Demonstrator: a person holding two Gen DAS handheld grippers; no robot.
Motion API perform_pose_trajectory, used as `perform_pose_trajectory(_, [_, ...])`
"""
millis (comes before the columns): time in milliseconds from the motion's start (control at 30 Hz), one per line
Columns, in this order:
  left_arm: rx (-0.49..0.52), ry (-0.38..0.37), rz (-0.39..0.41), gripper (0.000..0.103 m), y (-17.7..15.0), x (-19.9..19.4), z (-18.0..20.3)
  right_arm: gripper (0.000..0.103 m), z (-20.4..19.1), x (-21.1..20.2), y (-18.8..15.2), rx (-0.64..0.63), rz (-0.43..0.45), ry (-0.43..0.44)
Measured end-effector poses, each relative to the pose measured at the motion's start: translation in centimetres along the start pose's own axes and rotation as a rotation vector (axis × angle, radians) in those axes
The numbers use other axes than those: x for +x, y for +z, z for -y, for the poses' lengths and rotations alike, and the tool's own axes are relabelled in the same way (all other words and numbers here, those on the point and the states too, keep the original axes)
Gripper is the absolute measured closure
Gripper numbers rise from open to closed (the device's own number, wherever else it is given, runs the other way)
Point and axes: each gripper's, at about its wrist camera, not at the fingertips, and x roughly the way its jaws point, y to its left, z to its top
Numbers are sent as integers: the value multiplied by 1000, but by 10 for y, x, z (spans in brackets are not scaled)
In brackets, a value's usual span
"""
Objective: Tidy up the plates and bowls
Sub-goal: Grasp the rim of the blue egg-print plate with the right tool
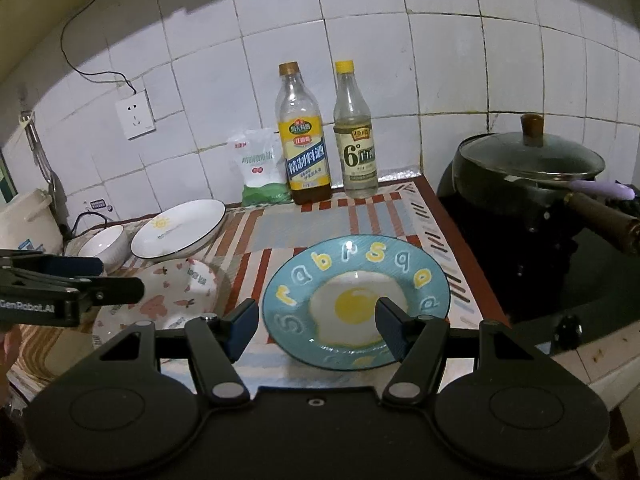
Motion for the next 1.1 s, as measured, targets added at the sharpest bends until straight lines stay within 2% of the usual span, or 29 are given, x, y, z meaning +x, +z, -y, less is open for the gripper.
perform_pose_trajectory(233, [11, 44, 17, 25, -5, 36, 22, 33, 25, 22, -15, -65, 58, -31])
perform_pose_trajectory(367, [-3, 83, 35, 25, -12, 59, 29, 33, 39, 34, -23, -51, 54, -45])
perform_pose_trajectory(433, [7, 74, 50, 25, -16, 69, 32, 33, 46, 41, -27, -36, 55, -61])
perform_pose_trajectory(567, [-1, 91, 36, 26, -21, 93, 35, 33, 60, 58, -35, -6, 20, -97])
perform_pose_trajectory(833, [28, 96, -6, 43, -24, 127, 45, 35, 84, 77, -42, 85, 0, -107])
perform_pose_trajectory(900, [25, 96, -21, 48, -23, 133, 45, 38, 88, 82, -40, 97, -5, -105])
perform_pose_trajectory(1100, [-27, 63, -77, 58, -15, 150, 42, 68, 100, 104, -33, 155, -46, -74])
